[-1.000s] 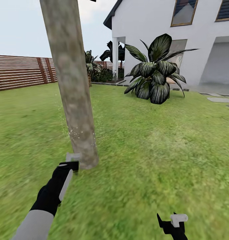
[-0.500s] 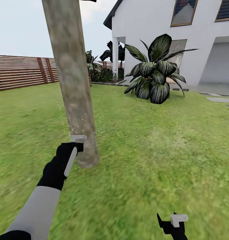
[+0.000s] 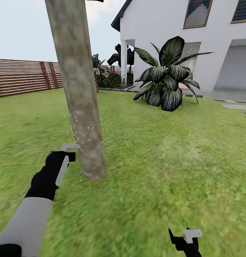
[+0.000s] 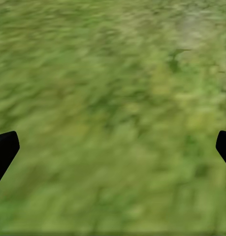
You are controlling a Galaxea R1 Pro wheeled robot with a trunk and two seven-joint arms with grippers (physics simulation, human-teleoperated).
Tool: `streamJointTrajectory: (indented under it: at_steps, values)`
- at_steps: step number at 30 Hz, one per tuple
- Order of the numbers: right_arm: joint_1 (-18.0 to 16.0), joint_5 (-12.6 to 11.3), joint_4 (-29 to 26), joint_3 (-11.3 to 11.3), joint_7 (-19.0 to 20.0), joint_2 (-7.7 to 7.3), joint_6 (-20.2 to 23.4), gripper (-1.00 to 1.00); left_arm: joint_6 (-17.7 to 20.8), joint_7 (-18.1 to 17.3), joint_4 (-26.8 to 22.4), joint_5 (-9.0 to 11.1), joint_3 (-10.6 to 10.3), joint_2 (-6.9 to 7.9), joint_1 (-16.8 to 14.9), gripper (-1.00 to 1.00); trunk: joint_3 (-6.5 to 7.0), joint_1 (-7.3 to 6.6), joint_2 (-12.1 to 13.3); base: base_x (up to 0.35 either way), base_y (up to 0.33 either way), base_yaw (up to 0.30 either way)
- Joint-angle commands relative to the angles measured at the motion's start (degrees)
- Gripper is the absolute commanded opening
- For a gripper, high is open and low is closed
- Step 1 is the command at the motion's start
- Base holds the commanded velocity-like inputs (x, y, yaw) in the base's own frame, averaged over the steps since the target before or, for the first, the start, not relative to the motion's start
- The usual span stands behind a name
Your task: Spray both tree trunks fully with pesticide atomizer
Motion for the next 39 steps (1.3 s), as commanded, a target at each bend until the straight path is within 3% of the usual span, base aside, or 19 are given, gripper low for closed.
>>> streamJointTrajectory:
  at_steps: [1,5,17,22,25,27,35,39]
  values:
    - [0.00,0.00,0.00,0.00,0.00,-0.01,0.00,1.00,0.12,-0.13,0.01,0.38,-0.01,0.57,-0.08,-1.00,0.00,0.00,0.00,0.000,0.000,0.000]
    - [0.00,0.00,0.00,0.00,0.00,-0.01,0.00,1.00,0.69,-1.87,0.08,0.37,-0.29,1.05,0.58,-1.00,0.00,0.00,0.00,0.000,0.000,0.000]
    - [0.00,0.00,0.00,0.00,0.00,0.00,0.00,1.00,1.03,-2.08,-0.77,0.48,-0.79,-0.68,0.16,-1.00,0.00,0.00,0.00,0.088,0.027,0.000]
    - [0.00,0.00,0.00,0.00,0.00,-0.01,0.01,1.00,2.83,-2.12,-0.51,0.41,-0.35,0.31,-0.27,-1.00,0.00,0.00,0.00,0.000,0.000,0.000]
    - [0.00,0.00,0.00,0.00,0.00,0.01,0.00,1.00,2.89,-2.28,0.03,0.45,0.81,2.36,0.19,-1.00,0.00,0.00,0.00,0.000,0.000,0.000]
    - [0.00,0.00,0.00,0.00,0.00,-0.01,0.00,1.00,2.91,-4.45,-0.22,0.36,0.57,2.63,0.51,-1.00,0.00,0.00,0.00,0.000,0.000,0.000]
    - [0.00,0.00,0.00,0.00,0.00,0.02,0.00,1.00,5.30,-5.52,-2.47,0.42,-1.26,-0.94,-1.78,-1.00,0.00,0.00,0.00,0.000,0.000,0.000]
    - [0.00,0.00,0.00,0.00,0.00,0.01,0.01,1.00,5.78,-5.52,-5.69,0.36,-0.86,-0.52,-3.09,-1.00,0.00,0.00,0.00,0.000,0.000,0.000]
